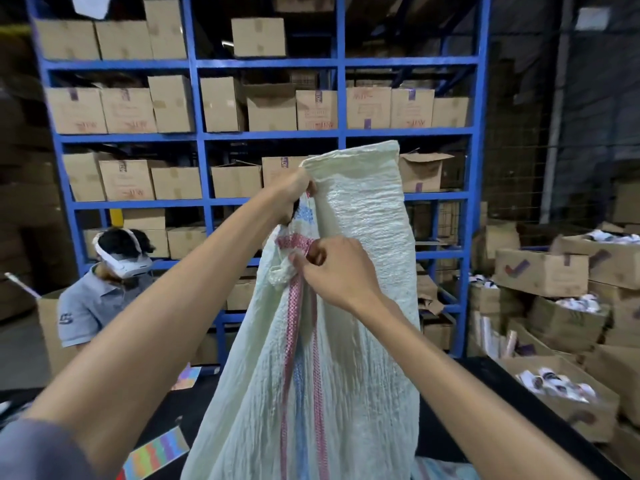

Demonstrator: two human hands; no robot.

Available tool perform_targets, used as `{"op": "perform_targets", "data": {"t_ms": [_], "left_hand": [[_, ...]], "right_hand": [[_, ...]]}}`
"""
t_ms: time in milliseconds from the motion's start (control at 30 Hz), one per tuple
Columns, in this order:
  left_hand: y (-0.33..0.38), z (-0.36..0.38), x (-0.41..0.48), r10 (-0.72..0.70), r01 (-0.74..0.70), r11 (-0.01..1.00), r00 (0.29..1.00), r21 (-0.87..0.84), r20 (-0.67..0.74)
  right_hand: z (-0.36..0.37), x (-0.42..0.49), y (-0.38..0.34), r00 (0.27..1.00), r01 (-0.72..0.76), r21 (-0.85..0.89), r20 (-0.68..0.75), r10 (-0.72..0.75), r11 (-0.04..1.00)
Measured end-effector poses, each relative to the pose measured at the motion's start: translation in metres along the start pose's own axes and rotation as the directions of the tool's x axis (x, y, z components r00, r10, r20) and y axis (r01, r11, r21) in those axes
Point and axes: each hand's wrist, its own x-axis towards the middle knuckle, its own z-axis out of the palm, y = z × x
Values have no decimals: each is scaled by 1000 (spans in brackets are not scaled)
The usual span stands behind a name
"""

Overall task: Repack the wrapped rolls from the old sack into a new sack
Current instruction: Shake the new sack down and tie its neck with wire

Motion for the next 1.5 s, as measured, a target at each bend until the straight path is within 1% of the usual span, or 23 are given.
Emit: {"op": "perform_targets", "data": {"t_ms": [100, 167, 233, 300, 367, 467, 567, 633, 700, 767, 800, 833, 867, 900, 933, 967, 1000, 1033, 1100, 1267, 1333, 1400, 1500], "left_hand": [[-1, -6, 3, -51, 50, 999, 996, 17, 76], [-4, -14, 4, -59, 62, 998, 988, -13, 140], [-13, -23, 9, -37, 58, 993, 979, -100, 201], [-21, -28, 12, 22, 33, 978, 966, -208, 258], [-23, -27, 9, 110, -5, 954, 937, -301, 333], [-17, -20, -16, 228, -21, 917, 847, -399, 480], [-16, -8, -26, 283, -148, 945, 816, -291, 504], [-18, 0, -21, 280, -224, 958, 873, -181, 399], [-19, 8, -16, 265, -220, 955, 932, -199, 245], [-19, 12, -15, 253, -210, 931, 960, -298, 116], [-20, 11, -11, 242, -205, 917, 968, -342, 69], [-23, 8, -6, 225, -190, 904, 973, -384, 49], [-27, 5, -3, 211, -172, 888, 977, -427, 44], [-31, 0, 0, 188, -149, 873, 981, -465, 39], [-33, -3, -2, 169, -120, 852, 984, -509, 50], [-36, -6, -3, 167, -100, 827, 983, -553, 71], [-38, -6, -6, 182, -89, 802, 978, -591, 99], [-39, -6, -9, 191, -71, 787, 973, -613, 133], [-41, 0, -13, 212, -35, 777, 955, -628, 209], [-27, 15, -20, 133, 28, 905, 930, -424, 343], [-18, 19, -18, 127, -35, 960, 939, -278, 320], [-13, 19, -14, 145, -98, 982, 940, -162, 309], [-14, 3, -9, 175, -183, 983, 902, -16, 394]], "right_hand": [[-26, 15, -8, 986, 45, -128, 165, -23, 991], [-59, 30, -15, 974, 11, -107, 226, 14, 994], [-95, 48, -17, 961, -143, 175, 261, 94, 974], [-122, 69, -11, 939, -322, 516, 284, 195, 794], [-131, 86, -1, 916, -401, 656, 289, 278, 640], [-128, 100, 11, 888, -442, 719, 268, 373, 537], [-120, 101, 27, 885, -425, 720, 202, 420, 549], [-115, 94, 38, 900, -385, 733, 163, 404, 561], [-108, 79, 52, 933, -211, 642, -93, 348, 737], [-93, 57, 76, 858, -78, 274, -472, 205, 958], [-84, 43, 86, 812, -120, 173, -550, 197, 978], [-73, 33, 101, 809, -218, 204, -510, 294, 954], [-64, 23, 111, 826, -340, 346, -334, 454, 874], [-53, 15, 127, 821, -454, 541, -53, 568, 708], [-42, 8, 145, 792, -561, 674, 268, 548, 481], [-32, -1, 156, 757, -639, 695, 494, 428, 329], [-23, -9, 162, 727, -686, 668, 610, 317, 288], [-12, -18, 162, 701, -710, 628, 673, 236, 319], [8, -25, 149, 698, -692, 613, 703, 138, 381], [46, -15, 96, 800, -581, 797, 597, -64, 166], [57, -15, 83, 818, -551, 824, 565, -112, 134], [64, -14, 76, 815, -564, 816, 575, -78, 125], [71, -4, 72, 785, -618, 786, 616, 66, 9]]}}
